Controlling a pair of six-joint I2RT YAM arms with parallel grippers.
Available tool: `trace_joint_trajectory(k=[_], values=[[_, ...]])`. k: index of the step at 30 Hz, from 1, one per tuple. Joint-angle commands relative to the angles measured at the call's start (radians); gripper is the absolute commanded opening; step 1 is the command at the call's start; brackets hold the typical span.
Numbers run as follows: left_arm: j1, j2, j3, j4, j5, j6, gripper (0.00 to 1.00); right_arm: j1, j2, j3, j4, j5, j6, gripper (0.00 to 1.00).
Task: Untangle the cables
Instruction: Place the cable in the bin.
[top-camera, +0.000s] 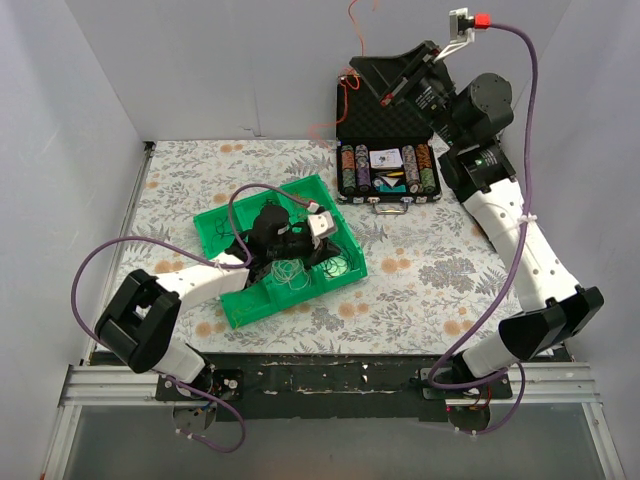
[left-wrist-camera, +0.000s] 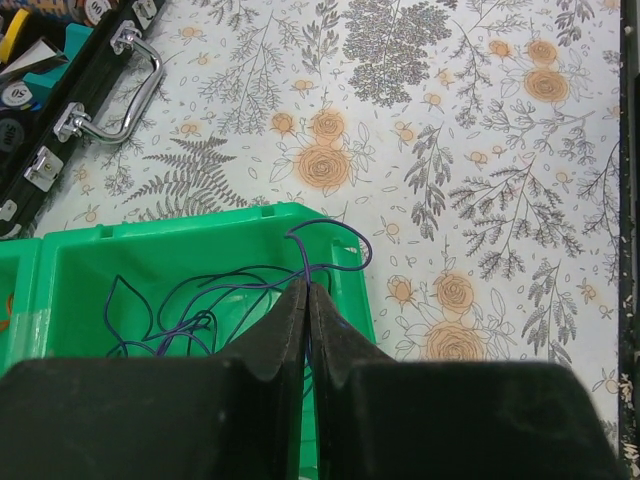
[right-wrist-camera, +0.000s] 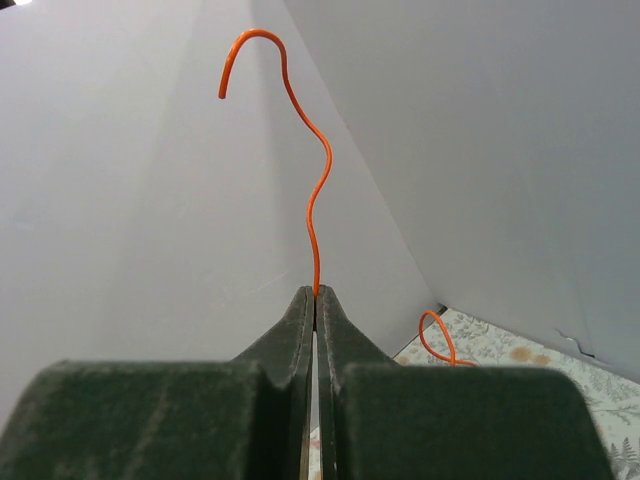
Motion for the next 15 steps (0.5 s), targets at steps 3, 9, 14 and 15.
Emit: trace_joint_trajectory(k=[3,9,14,15], values=[[-0.013,-0.011,-0.009,0.002,-0.06,0.084,0.0,-0.024,0.035,0.077,0.01,0.005,-0.021,0.01],[-0.013,-0.057,0.031,-0.007,-0.163,0.046,0.27,-0.032,0.086,0.066,0.034,-0.021,0.003,0.01],[-0.011,-0.111,0.077,-0.049,-0.221,0.001,0.55,-0.031,0.127,0.076,0.042,-0.027,0.005,0.01],[-0.013,-0.122,0.085,-0.056,-0.221,-0.004,0.59,-0.031,0.132,0.076,0.045,-0.027,0.003,0.01]])
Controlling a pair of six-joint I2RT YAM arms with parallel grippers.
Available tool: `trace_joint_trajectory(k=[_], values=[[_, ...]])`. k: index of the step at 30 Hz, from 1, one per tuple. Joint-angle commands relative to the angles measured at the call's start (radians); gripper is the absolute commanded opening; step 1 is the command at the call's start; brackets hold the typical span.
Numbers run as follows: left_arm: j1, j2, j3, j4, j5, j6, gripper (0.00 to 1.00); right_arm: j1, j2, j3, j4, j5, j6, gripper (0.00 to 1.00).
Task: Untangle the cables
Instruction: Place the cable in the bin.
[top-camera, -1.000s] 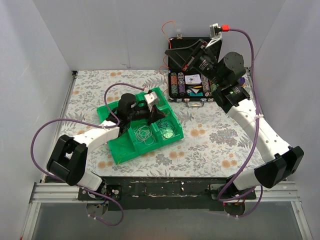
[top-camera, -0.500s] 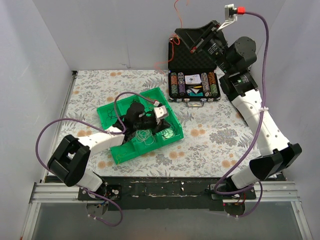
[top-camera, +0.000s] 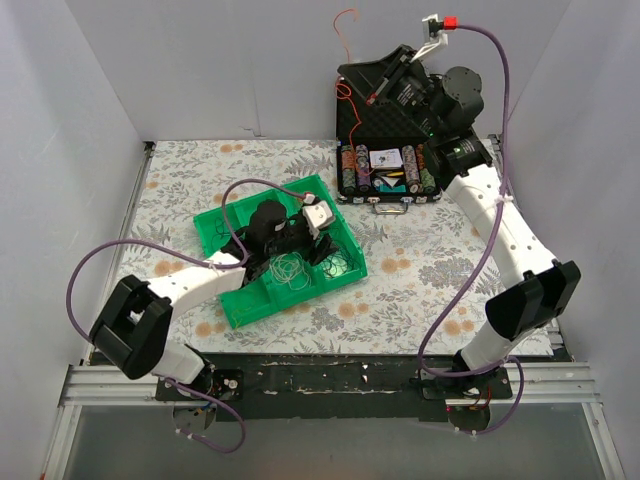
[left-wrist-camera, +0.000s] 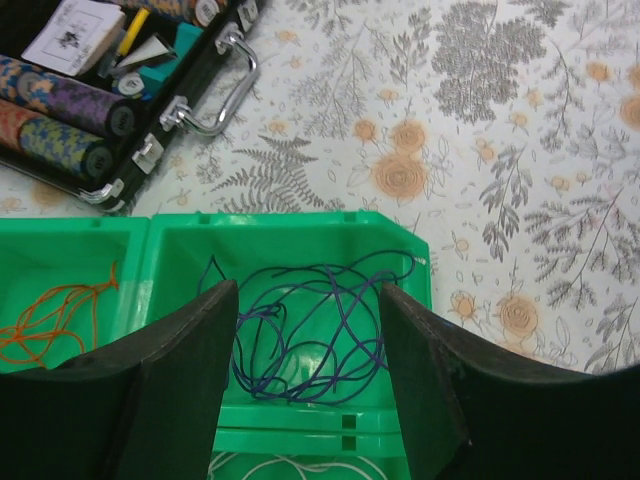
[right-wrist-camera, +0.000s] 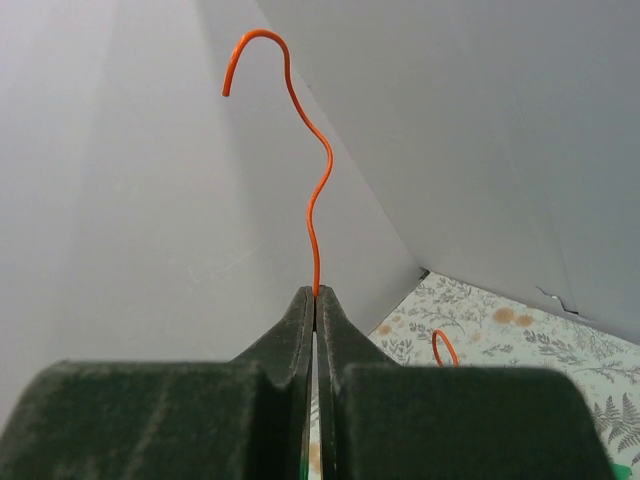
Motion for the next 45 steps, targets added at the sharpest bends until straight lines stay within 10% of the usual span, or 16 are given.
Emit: trace_joint_trajectory(k=[1,13,26,45], values=[[-0.003,-0.105,0.075,-0.033,-0.058,-0.039,0.63,-0.004,0.018,0.031,0.053,-0.012,0.001,0.01],[0.083,-0.316,0.165,-0.18,-0.222,-0.261,0.98,-0.004,0.108,0.042,0.069,-0.011,-0.008,0.01],[0.463,-0.381,0.18,-0.401,-0.13,-0.345,0.98,-0.001,0.188,-0.035,0.124,-0.052,0.011,0.01],[0.543,-0.456,0.13,-0.466,-0.18,-0.346,0.98,0.031,0.262,-0.124,0.082,-0.028,-0.084,0.01]])
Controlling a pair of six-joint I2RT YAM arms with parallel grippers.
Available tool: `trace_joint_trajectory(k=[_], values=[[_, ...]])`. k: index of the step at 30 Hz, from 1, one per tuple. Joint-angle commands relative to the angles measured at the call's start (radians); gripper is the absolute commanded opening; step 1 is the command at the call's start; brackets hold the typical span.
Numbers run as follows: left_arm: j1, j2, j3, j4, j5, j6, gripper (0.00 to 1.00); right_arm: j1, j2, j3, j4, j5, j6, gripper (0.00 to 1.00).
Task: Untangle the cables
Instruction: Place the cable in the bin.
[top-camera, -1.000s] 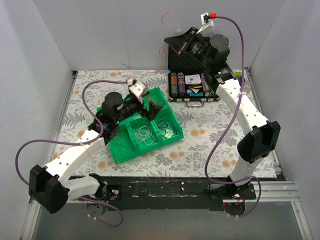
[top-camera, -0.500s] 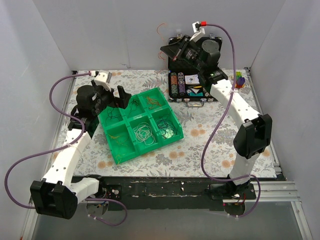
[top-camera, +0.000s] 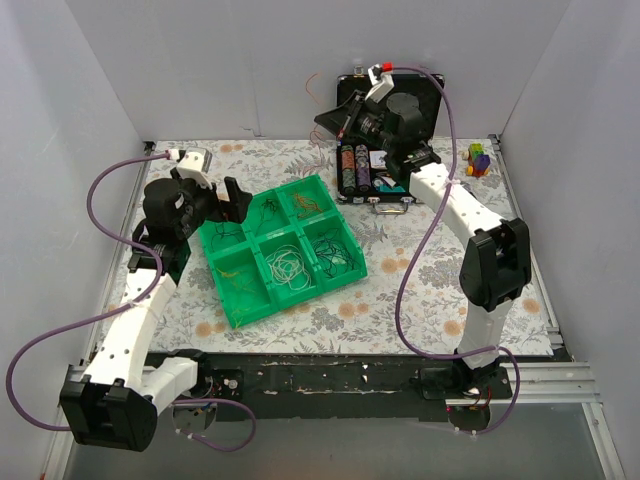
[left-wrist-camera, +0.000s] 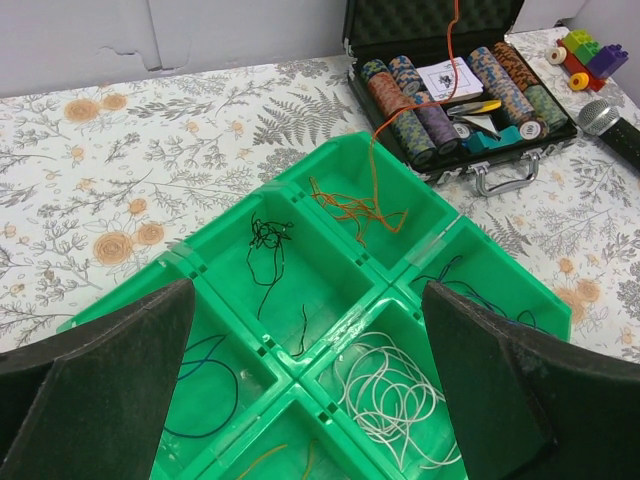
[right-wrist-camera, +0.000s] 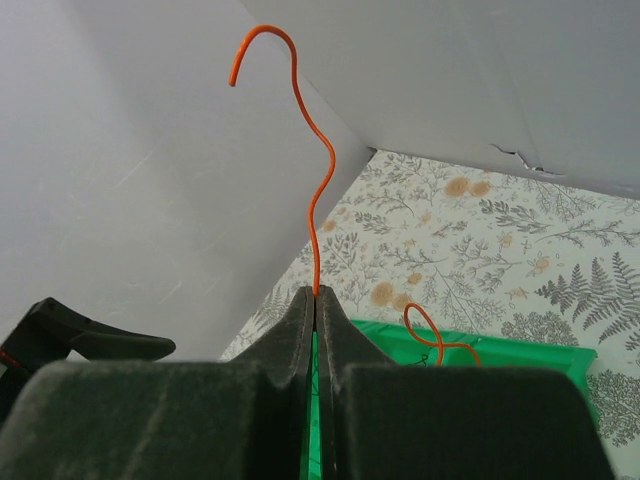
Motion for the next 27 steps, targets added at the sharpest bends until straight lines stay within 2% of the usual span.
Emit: trace_joint_trajectory(k=[1,7,14,18,22,27], values=[[0.012,-0.028,-0.01,-0.017,-0.017,-0.004,0.98,0.016,0.01,-0.016,0.011,0.021,-0.074,0.01],[0.012,-0.032,-0.016,-0.008,-0.011,-0.004,0.98,0.025,0.004,-0.088,-0.004,0.041,-0.123,0.01],[0.012,-0.045,-0.019,-0.011,-0.023,0.002,0.98,0.089,0.01,-0.159,-0.081,0.095,-0.233,0.01],[0.014,-0.042,-0.011,-0.012,-0.031,0.008,0.98,0.118,0.022,-0.203,-0.118,0.121,-0.238,0.01],[0.014,-0.04,-0.002,-0.011,-0.029,0.001,0.98,0.135,0.082,-0.144,-0.242,0.159,-0.236,0.01],[0.014,-0.039,0.007,-0.008,-0.023,-0.003,0.98,0.154,0.22,0.033,-0.447,0.198,-0.258,0.01]])
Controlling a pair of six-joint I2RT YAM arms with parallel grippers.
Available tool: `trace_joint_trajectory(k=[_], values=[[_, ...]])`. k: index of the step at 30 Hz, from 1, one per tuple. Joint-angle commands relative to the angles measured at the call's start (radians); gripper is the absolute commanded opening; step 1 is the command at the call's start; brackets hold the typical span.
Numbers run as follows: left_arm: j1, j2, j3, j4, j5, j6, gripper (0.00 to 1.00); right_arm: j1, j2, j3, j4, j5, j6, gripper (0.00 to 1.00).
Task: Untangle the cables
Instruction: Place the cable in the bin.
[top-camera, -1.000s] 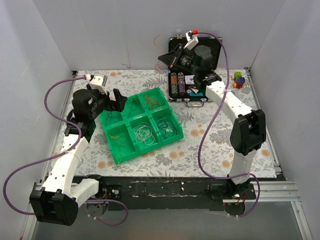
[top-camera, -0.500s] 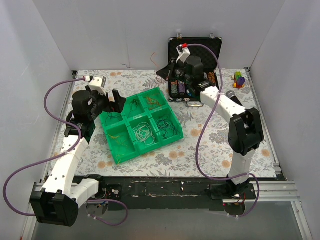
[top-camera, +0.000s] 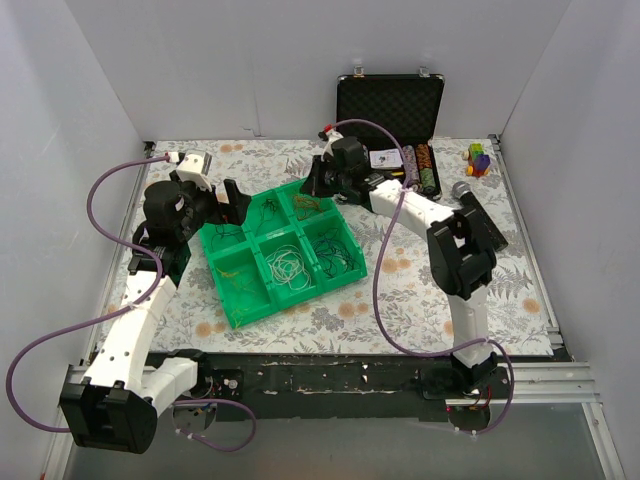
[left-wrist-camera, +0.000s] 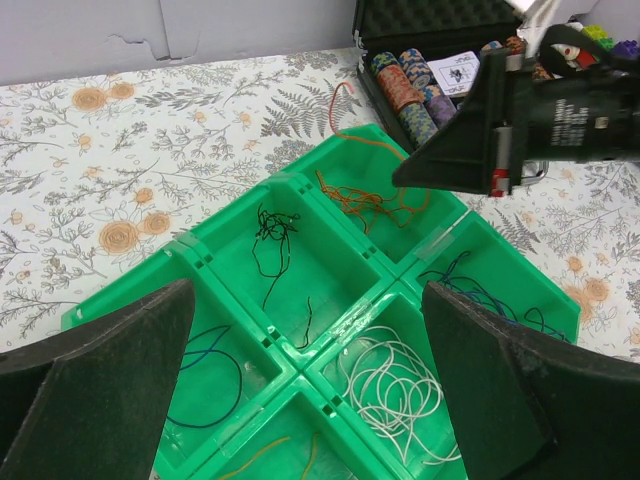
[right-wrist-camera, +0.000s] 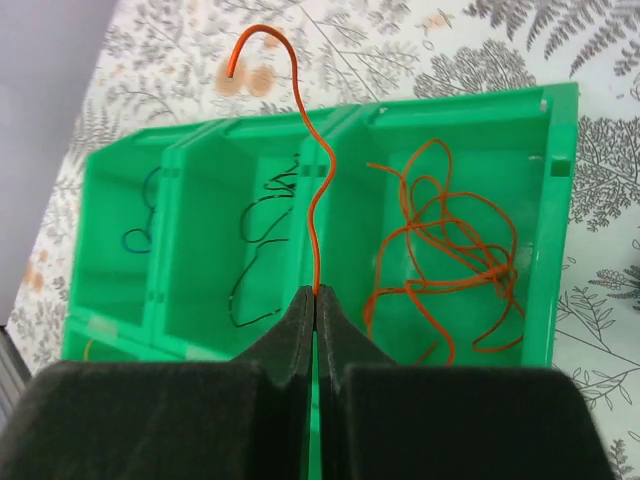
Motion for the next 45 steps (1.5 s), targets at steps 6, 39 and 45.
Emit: trace_joint_trajectory(k=[6,39,45], values=[[0.006,-0.029,0.022,0.003,-0.008,0.012,0.98,0.011,0.133,0.189,-0.212,0.109,-0.039,0.01],[0.006,-0.052,0.09,-0.072,-0.015,0.01,0.98,0.025,-0.168,0.049,-0.314,0.135,-0.111,0.59],[0.006,0.056,0.209,-0.29,-0.101,-0.019,0.98,0.025,-0.403,-0.16,-0.315,0.144,-0.129,0.88]])
